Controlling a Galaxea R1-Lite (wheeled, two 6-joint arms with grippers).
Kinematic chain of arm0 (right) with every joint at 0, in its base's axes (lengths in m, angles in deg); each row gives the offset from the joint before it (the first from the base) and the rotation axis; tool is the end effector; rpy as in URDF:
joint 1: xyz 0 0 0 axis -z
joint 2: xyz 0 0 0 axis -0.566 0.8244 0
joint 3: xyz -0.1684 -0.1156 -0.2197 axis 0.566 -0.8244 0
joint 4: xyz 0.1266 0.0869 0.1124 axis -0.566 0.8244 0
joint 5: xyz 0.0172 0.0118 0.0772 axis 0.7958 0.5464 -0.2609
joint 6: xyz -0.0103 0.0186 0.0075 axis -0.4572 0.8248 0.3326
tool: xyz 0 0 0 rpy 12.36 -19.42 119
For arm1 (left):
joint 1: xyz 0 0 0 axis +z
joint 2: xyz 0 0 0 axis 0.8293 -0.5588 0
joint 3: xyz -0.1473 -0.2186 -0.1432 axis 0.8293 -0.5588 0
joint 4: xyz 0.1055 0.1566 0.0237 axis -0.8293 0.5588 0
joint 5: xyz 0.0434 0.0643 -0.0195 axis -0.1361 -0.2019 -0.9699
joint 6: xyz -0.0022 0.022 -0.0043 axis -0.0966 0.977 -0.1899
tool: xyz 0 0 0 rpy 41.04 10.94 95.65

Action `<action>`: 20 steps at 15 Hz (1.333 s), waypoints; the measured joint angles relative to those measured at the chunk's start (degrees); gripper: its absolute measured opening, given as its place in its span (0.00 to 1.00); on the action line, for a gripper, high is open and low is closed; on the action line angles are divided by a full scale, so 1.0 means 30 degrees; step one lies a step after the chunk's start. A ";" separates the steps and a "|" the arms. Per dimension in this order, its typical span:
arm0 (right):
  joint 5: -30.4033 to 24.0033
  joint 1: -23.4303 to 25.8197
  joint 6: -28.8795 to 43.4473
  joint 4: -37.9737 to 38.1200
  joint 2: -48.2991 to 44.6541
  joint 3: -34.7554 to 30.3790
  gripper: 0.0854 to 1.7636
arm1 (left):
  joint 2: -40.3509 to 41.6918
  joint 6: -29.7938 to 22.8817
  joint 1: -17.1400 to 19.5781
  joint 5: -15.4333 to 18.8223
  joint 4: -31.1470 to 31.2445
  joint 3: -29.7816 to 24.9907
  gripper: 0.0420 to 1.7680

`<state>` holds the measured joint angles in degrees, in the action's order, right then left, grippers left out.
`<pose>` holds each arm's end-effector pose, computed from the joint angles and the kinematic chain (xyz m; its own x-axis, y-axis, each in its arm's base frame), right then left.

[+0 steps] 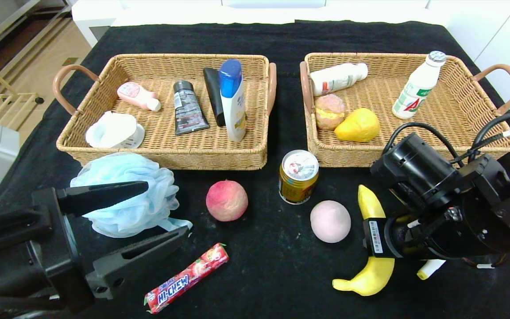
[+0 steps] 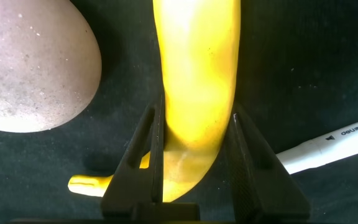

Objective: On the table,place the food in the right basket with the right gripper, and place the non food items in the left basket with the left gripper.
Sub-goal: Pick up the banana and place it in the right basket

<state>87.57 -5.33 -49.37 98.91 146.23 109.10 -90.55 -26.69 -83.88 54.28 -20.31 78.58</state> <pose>0.2248 0.1784 0.2042 0.5477 0.0601 -0.8345 0.0071 0.9970 0.0765 0.1299 -0.0755 0.2387 0.7227 -0.6844 -0.0966 0.6907 0.7200 0.0672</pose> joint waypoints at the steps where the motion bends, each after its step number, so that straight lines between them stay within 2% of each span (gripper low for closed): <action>1: 0.0000 0.0000 0.0012 0.0000 -0.0008 -0.0033 0.34 | 0.0000 0.0000 0.0000 0.0008 0.0000 0.0000 0.97; 9: -0.0028 0.0004 0.0203 0.0211 -0.0219 -0.0081 0.34 | -0.0045 0.0000 -0.0004 -0.0004 0.0000 -0.0033 0.97; 14: -0.0158 0.0012 0.0179 0.1044 -0.1922 0.0179 0.34 | -0.0073 0.0000 0.0016 -0.0041 -0.0008 -0.0016 0.97; 17: -0.0114 0.0370 0.0158 0.1093 -0.2979 0.1187 0.34 | -0.0093 0.0000 0.0033 -0.0041 0.0000 -0.0016 0.97; 20: 0.0033 0.1516 0.0167 0.1093 -0.3291 0.3239 0.34 | -0.0065 0.0000 0.0033 -0.0041 0.0000 -0.0016 0.97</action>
<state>87.67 -0.78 -48.87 102.19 136.36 118.81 -90.74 -26.69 -83.78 54.16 -20.31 78.53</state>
